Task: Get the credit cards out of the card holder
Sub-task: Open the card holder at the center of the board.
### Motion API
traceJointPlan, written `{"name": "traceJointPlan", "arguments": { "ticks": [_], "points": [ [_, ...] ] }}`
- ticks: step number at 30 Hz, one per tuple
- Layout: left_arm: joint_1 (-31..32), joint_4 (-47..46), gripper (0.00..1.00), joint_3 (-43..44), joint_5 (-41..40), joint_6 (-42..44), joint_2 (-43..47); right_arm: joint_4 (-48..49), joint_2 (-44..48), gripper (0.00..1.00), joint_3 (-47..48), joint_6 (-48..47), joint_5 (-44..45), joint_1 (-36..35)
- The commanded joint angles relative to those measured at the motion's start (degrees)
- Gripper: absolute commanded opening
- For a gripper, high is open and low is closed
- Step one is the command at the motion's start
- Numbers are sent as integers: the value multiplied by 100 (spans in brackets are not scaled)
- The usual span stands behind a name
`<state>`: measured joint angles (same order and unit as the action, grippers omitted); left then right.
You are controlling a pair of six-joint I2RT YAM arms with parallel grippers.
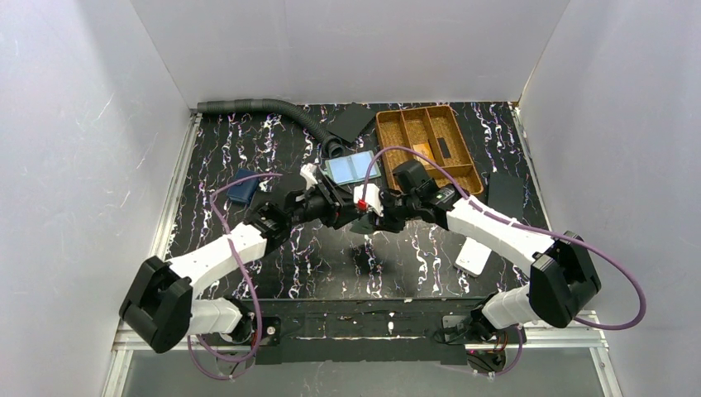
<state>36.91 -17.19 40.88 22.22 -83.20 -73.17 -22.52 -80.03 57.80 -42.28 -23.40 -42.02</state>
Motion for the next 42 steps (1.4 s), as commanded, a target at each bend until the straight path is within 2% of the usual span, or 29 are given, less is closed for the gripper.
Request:
{"name": "traceJointPlan", "arguments": {
  "ticks": [1, 6, 8, 9, 15, 17, 22, 26, 33, 39, 42],
  "points": [
    [-234, -266, 56, -157, 47, 382, 641, 54, 212, 8, -197, 210, -765, 249],
    [-509, -262, 81, -372, 389, 1556, 1194, 173, 430, 4, -519, 592, -1640, 648],
    [-583, -265, 97, -490, 537, 2065, 1366, 411, 499, 3, -634, 960, -1943, 853],
    [-626, -267, 98, -543, 651, 2244, 1415, 551, 531, 2, -691, 1162, -2088, 960],
    [-713, -257, 98, -619, 1534, 3378, 1351, 1846, 611, 1, -1213, 3090, -2892, 1459],
    [-638, -246, 98, -689, 1530, 3845, 1496, 2157, 584, 1, -1305, 3531, -3060, 1509],
    [101, -155, 97, -986, 460, 5631, 2094, 2957, 355, 1, -1451, 4635, -3494, 1611],
    [574, 66, 95, -1195, -345, 6968, 2179, 3551, 176, 1, -1525, 5364, -3730, 1644],
    [1328, 172, 93, -1231, -1803, 9146, 2042, 3952, 32, 1, -1627, 5818, -3777, 1662],
    [1507, 172, 77, -774, -2457, 9567, 1446, 4080, -164, 1, -1602, 6030, -3769, 1662],
    [1541, 105, 73, -639, -2501, 9584, 1236, 4091, -225, 1, -1594, 6084, -3751, 1662]
  ]
}}
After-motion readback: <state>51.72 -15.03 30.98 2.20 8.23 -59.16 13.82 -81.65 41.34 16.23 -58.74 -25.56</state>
